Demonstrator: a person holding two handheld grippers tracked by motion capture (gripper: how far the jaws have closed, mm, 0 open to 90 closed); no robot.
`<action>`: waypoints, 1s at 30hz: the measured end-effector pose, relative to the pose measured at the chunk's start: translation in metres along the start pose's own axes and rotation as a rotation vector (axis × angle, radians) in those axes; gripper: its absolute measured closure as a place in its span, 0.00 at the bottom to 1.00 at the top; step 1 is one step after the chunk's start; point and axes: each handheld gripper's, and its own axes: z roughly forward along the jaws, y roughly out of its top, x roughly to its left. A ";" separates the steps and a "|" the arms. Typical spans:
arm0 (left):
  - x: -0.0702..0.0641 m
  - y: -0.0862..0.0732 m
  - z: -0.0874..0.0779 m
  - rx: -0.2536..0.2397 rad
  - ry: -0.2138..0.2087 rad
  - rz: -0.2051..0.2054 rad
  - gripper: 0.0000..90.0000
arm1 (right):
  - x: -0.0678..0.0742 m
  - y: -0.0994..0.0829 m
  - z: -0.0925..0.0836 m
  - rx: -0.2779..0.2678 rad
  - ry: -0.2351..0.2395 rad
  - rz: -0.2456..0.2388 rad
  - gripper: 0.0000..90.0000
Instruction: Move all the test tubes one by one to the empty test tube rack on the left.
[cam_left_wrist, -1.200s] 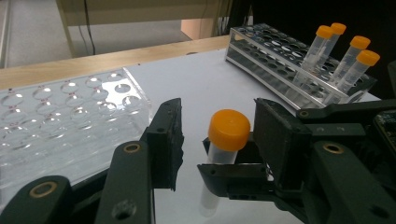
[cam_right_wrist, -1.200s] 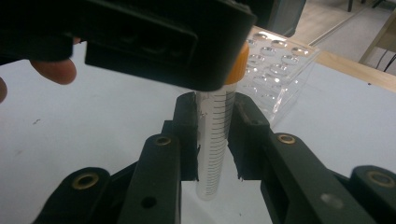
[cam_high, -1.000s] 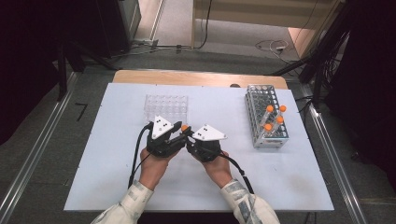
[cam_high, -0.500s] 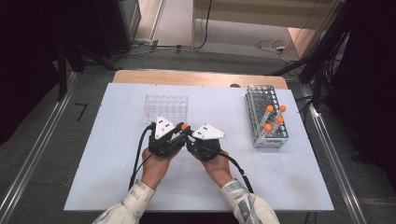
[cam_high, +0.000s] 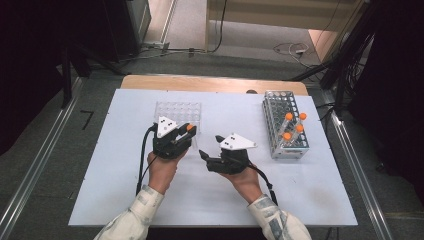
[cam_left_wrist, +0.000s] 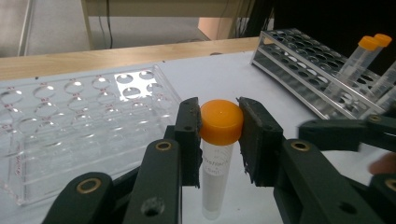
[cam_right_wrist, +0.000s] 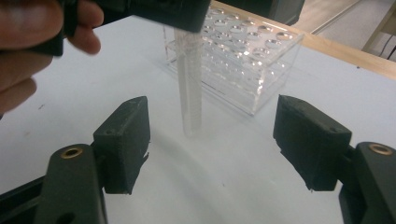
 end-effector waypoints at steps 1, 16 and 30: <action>0.001 0.002 0.001 -0.003 0.005 -0.001 0.77 | -0.003 -0.003 -0.008 0.001 -0.001 0.012 0.28; 0.015 0.040 0.016 -0.021 0.081 0.004 0.77 | -0.028 -0.029 -0.040 0.032 -0.039 0.061 0.27; 0.030 0.062 0.028 -0.044 0.137 -0.013 0.77 | -0.036 -0.033 -0.044 0.030 -0.055 0.095 0.27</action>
